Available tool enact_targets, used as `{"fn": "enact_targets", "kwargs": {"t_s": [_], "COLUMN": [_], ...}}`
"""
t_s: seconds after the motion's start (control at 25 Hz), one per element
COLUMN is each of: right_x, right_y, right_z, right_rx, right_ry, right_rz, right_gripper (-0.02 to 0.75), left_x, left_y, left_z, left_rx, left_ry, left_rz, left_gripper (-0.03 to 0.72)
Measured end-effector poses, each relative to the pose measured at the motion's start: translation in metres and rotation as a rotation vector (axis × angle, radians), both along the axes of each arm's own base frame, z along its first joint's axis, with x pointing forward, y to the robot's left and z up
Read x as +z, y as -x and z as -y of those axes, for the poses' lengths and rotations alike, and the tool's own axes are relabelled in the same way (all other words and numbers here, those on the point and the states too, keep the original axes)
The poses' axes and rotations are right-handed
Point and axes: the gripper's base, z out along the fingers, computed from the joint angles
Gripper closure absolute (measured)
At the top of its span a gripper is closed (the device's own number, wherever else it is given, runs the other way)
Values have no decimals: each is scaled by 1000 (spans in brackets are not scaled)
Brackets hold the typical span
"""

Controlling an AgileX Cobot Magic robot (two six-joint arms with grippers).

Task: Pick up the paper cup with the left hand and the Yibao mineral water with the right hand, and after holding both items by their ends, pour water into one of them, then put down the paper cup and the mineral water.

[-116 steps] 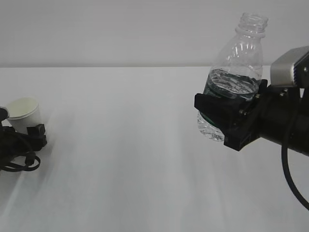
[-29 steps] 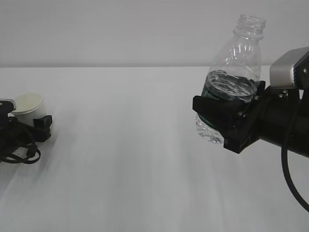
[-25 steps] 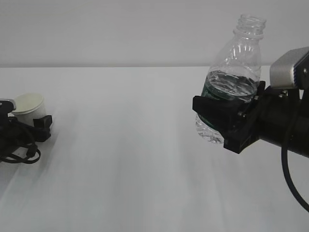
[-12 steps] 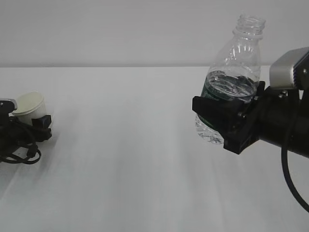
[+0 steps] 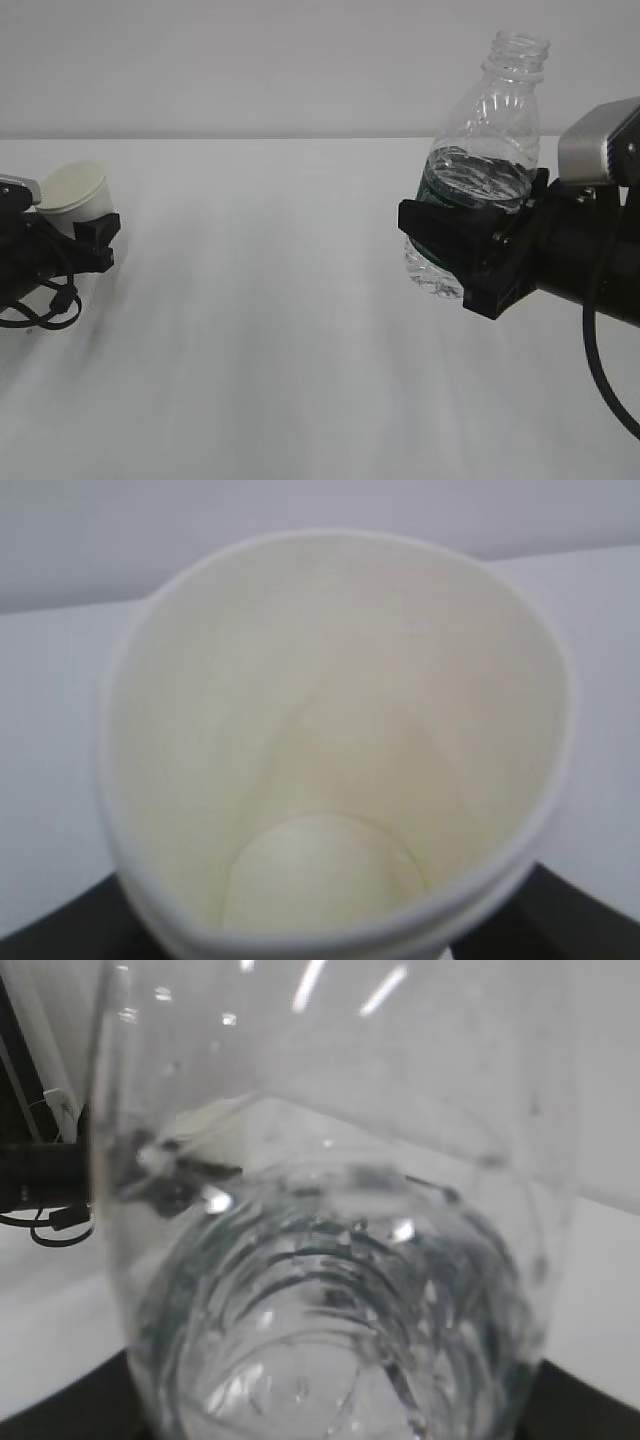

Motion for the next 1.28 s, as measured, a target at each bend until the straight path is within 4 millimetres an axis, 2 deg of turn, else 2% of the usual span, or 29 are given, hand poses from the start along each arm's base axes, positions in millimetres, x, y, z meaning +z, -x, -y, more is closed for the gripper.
{"fn": "enact_targets", "kwargs": {"t_s": [0.2, 0.96, 1.28], "right_x": [0, 0, -1], "right_y": [0, 0, 2], "right_z": [0, 0, -2], "right_rx": [0, 4, 34], "right_ry": [0, 3, 28], "right_rz": [0, 1, 9], "right_gripper": [321, 321, 321], "left_x": [21, 60, 97], "left_y": [1, 33, 49], "left_z": [7, 45, 51], "left_rx": [-83, -555, -678], "left_ry": [14, 166, 118], "left_rz": [52, -24, -21], "left_gripper": [238, 240, 241]}}
